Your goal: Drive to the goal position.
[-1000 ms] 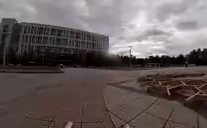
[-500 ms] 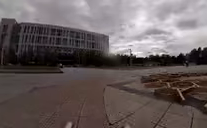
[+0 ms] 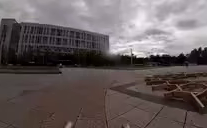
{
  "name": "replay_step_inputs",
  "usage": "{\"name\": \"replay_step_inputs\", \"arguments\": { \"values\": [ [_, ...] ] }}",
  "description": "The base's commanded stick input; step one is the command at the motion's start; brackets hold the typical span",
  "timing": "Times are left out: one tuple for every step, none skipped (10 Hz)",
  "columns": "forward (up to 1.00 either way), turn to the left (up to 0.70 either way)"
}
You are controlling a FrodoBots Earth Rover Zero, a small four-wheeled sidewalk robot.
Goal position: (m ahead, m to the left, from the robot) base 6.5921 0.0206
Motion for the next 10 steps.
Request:
{"name": "replay_step_inputs", "arguments": {
  "values": [
    [0.7, 0.0],
    [0.7, 0.0],
    [0.7, 0.0],
    [0.7, 0.0],
    [0.69, 0.0],
    [0.4, 0.0],
    [0.0, 0.0],
    [0.0, 0.0],
    [0.0, 0.0],
    [0.6, 0.0]
  ]
}}
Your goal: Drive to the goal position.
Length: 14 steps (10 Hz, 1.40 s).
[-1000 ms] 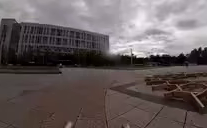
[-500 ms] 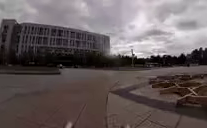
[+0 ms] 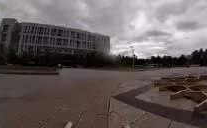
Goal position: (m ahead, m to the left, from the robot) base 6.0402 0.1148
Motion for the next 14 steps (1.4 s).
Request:
{"name": "replay_step_inputs", "arguments": {
  "values": [
    [0.7, 0.0],
    [0.7, 0.0],
    [0.7, 0.0],
    [0.7, 0.0],
    [0.7, 0.0],
    [0.7, 0.0],
    [0.7, 0.0],
    [0.7, 0.0],
    [0.7, 0.0],
    [0.7, 0.0],
    [0.7, 0.0],
    [0.7, 0.0],
    [0.7, 0.0],
    [0.7, 0.0]
  ]
}}
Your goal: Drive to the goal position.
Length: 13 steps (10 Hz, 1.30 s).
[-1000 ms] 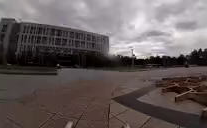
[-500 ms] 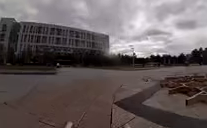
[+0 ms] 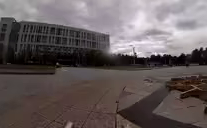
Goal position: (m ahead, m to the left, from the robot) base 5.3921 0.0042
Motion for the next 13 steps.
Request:
{"name": "replay_step_inputs", "arguments": {
  "values": [
    [0.7, 0.0],
    [0.7, 0.0],
    [0.7, 0.0],
    [0.7, 0.0],
    [0.7, 0.0],
    [0.7, 0.0],
    [0.7, 0.0],
    [0.7, 0.0],
    [0.7, 0.0],
    [0.7, 0.0],
    [0.7, 0.0],
    [0.7, 0.0],
    [0.7, 0.0]
  ]
}}
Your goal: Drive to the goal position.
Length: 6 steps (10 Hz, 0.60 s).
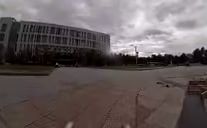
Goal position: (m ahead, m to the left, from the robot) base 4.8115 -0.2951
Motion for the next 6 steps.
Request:
{"name": "replay_step_inputs", "arguments": {
  "values": [
    [0.7, 0.0],
    [0.7, 0.0],
    [0.7, 0.0],
    [0.7, 0.0],
    [0.7, 0.0],
    [0.7, 0.0]
  ]
}}
